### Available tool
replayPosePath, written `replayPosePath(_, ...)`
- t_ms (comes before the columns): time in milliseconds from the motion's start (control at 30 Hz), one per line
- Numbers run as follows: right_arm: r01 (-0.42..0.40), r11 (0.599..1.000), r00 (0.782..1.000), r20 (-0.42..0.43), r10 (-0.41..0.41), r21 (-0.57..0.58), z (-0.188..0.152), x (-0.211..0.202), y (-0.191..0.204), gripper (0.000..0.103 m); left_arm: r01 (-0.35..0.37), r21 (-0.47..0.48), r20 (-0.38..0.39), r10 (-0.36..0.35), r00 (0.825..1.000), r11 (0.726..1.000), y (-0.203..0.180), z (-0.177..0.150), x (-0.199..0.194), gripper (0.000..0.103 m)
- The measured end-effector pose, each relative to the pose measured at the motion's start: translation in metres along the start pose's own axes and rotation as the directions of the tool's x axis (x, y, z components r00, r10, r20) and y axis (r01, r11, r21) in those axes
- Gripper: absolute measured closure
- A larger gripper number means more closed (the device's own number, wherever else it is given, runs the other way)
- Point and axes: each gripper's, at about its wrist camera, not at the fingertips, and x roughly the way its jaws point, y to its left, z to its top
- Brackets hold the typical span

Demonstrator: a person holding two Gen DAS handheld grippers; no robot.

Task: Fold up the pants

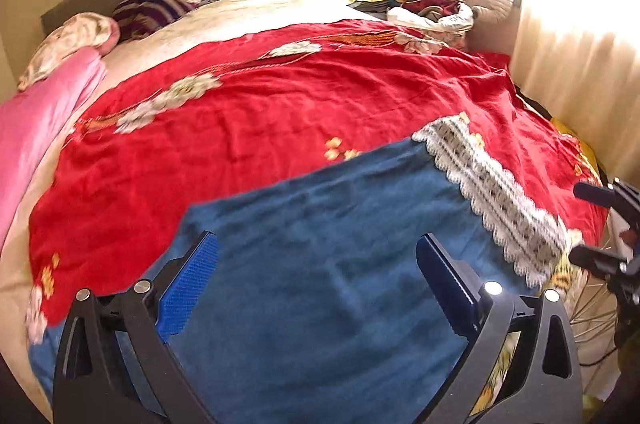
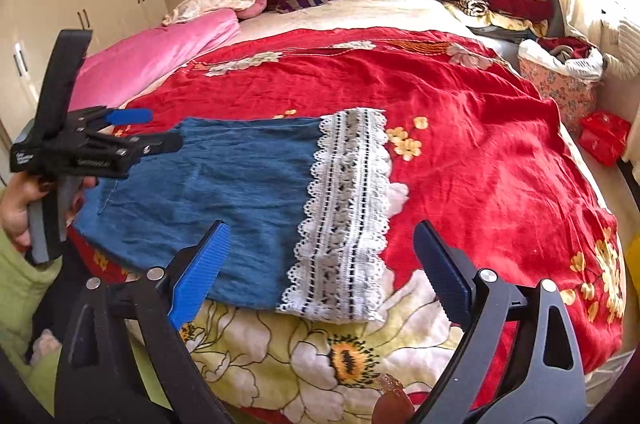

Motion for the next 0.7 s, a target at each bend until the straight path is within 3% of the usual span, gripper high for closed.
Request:
replayPosePath(233, -0.007, 0.999, 0.999, -0.039, 0.009, 0.04, -0.007, 0.01, -0.009, 0.016, 0.06, 0.07, -0.013, -0.059, 0.998, 0.996, -0.015, 0.034, 0.032, 0.004)
replayPosePath(367, 0.0, 0.997, 0.998, -0.069, 0.005, 0.074, -0.009, 0.021, -0.013, 0.016, 0.043, 0.089, -0.052, -0.038, 0.998, 0.995, -0.015, 0.046, 0.062, 0.004)
replayPosePath(700, -0.016, 0.992, 0.992, -0.123, 0.031, 0.126, -0.017, 0.046, -0.016, 0.016, 0.21, 0.112, -0.109, -0.198, 0.974, 0.971, -0.041, 0.067, 0.102, 0.005)
